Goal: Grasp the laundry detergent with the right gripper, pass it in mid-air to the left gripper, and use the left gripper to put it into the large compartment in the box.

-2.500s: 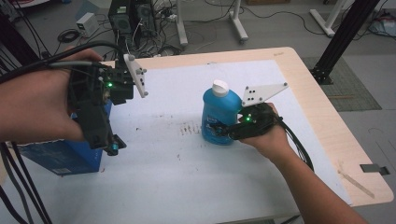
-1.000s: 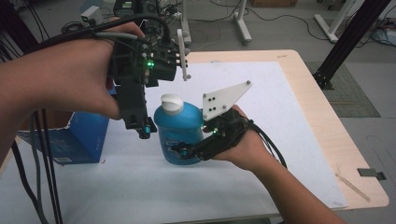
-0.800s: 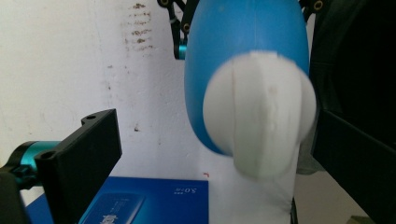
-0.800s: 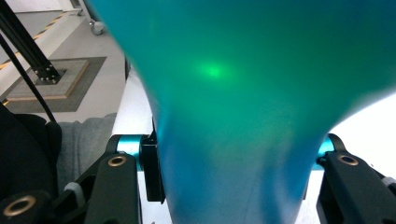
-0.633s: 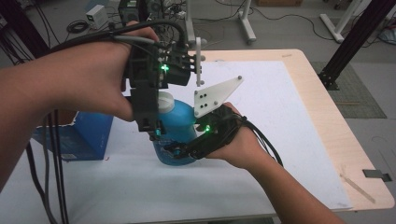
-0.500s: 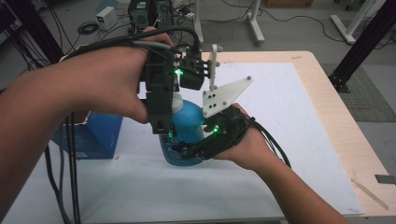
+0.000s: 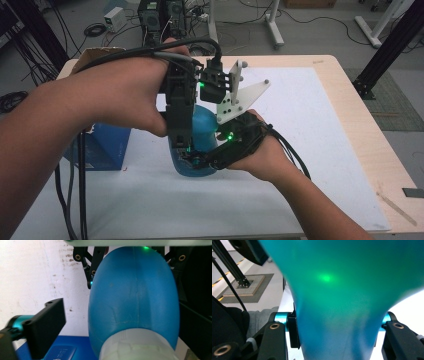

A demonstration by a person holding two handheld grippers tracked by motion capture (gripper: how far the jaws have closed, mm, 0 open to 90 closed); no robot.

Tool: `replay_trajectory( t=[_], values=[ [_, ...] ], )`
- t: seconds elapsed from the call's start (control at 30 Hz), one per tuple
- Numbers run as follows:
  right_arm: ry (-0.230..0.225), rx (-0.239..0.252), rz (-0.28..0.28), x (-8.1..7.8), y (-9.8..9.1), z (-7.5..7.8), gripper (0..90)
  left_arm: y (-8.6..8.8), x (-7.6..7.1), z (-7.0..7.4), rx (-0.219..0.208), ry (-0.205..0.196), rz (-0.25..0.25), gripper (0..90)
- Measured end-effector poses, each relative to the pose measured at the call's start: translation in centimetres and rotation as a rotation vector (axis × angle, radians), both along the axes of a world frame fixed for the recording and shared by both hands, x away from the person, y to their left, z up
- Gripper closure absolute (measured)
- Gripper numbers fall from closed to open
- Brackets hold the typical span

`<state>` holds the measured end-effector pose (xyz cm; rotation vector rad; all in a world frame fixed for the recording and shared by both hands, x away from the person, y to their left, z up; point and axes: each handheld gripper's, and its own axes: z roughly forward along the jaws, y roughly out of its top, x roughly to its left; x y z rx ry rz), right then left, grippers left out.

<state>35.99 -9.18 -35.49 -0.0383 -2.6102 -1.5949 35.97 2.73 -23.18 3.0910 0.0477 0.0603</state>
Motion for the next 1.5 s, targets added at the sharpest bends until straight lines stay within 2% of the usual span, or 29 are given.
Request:
replay_trajectory(
  t=[0.07,0.13,0.17,0.47,0.63,0.87,0.93,1.37,1.5],
  values=[
    [-0.002,0.000,0.000,0.03,-0.02,-0.01,45.3,-0.04,0.02,0.01,-0.004,-0.006,0.000,4.5],
    [-0.003,-0.001,0.000,0.04,-0.01,-0.03,45.3,-0.06,0.02,0.03,-0.003,0.014,0.003,6.7],
    [-0.001,-0.002,0.001,0.08,-0.02,-0.05,45.3,-0.09,0.00,0.02,-0.005,0.014,-0.005,9.5],
    [-0.004,-0.001,0.001,0.06,0.00,-0.09,45.2,-0.18,0.00,0.01,0.000,0.003,0.001,9.6],
    [0.000,0.001,-0.005,0.24,-0.11,-0.09,45.3,-0.24,-0.09,-0.02,0.004,0.004,-0.004,12.9],
    [0.003,0.003,-0.005,0.15,-0.14,-0.01,45.3,-0.34,-0.04,-0.07,0.008,0.005,0.004,16.6],
    [0.001,0.002,-0.002,0.11,-0.10,-0.03,45.3,-0.37,-0.05,-0.04,0.008,0.015,0.007,20.9],
    [0.002,0.007,-0.004,0.04,-0.13,0.05,45.3,-0.45,-0.21,-0.02,0.008,0.013,0.008,24.3],
    [0.001,0.006,-0.001,-0.03,-0.12,0.08,45.3,-0.46,-0.21,0.11,0.004,0.020,-0.001,28.8]
  ],
)
